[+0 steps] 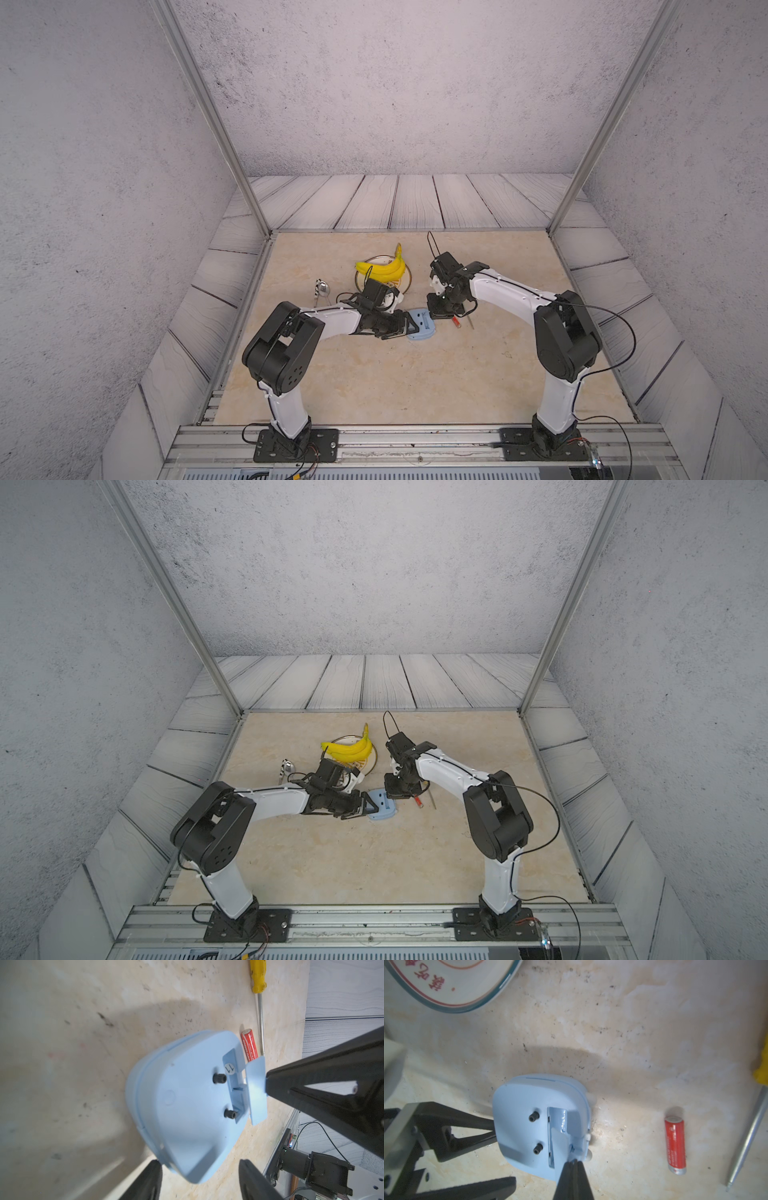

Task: Remove the battery from the alarm
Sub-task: Install the cover on the alarm.

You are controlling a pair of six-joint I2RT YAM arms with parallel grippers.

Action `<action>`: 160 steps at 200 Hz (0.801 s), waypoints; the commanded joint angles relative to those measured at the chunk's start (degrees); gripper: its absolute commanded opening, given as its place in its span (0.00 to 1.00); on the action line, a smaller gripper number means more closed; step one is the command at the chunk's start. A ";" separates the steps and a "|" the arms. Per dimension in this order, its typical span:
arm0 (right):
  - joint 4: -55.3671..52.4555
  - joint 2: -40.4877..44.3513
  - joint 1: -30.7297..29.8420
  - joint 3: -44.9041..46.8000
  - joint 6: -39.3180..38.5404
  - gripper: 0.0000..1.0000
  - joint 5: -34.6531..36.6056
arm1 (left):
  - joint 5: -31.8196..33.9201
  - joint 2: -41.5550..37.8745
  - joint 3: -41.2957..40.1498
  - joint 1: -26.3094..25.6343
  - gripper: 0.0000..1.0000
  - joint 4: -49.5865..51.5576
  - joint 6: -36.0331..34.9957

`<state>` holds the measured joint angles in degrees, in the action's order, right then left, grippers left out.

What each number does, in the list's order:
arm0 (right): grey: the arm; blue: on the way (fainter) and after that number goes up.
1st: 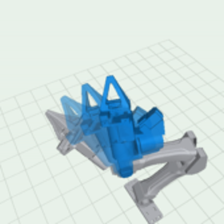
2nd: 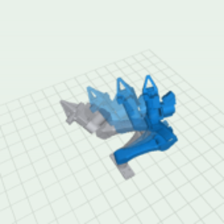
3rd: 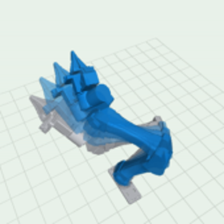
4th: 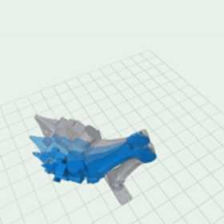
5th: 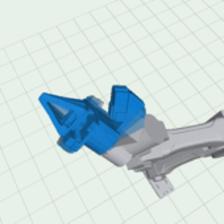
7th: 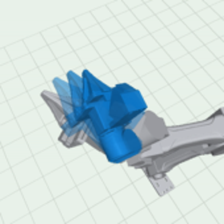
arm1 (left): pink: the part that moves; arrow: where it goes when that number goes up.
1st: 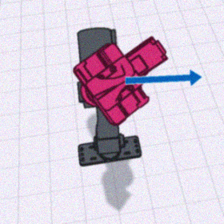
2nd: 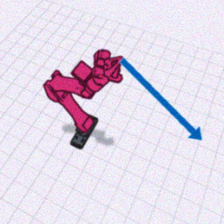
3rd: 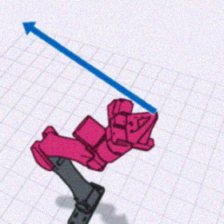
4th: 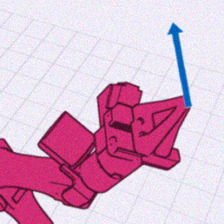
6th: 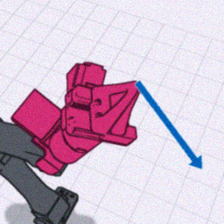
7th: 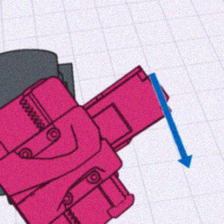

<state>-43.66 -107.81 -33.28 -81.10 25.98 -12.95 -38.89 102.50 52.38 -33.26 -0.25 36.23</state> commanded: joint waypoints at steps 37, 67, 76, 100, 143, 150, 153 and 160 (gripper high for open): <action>-6.06 -2.12 0.88 -4.40 -3.45 0.02 1.06 | 1.15 -0.64 0.39 -0.65 0.65 -0.89 0.33; -7.45 -3.43 0.90 -6.46 -3.89 0.02 1.51 | 3.41 -3.36 -2.01 0.39 0.65 -1.11 0.59; -7.75 -3.99 0.90 -6.99 -4.00 0.02 1.35 | 3.73 -4.17 -2.85 1.18 0.65 -1.43 0.77; -8.19 -4.95 0.84 -8.06 -3.92 0.02 1.09 | 4.04 -5.84 -4.63 2.95 0.65 -1.78 0.94; -9.33 -6.52 0.41 -9.93 -3.80 0.02 1.75 | 4.11 -6.52 -6.18 3.96 0.66 -2.14 0.85; -9.41 -6.71 0.34 -10.01 -3.74 0.02 1.78 | 4.05 -6.51 -6.31 3.99 0.66 -2.29 0.91; -9.40 -6.78 0.29 -10.08 -3.71 0.02 1.79 | 3.96 -6.52 -6.40 4.06 0.66 -2.34 0.94; -9.34 -6.88 0.21 -10.07 -3.64 0.02 1.79 | 4.00 -6.50 -6.50 4.14 0.66 -2.50 0.94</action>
<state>-51.03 -114.02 -32.60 -89.82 22.63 -12.14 -35.18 96.88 46.96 -29.63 -2.04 37.17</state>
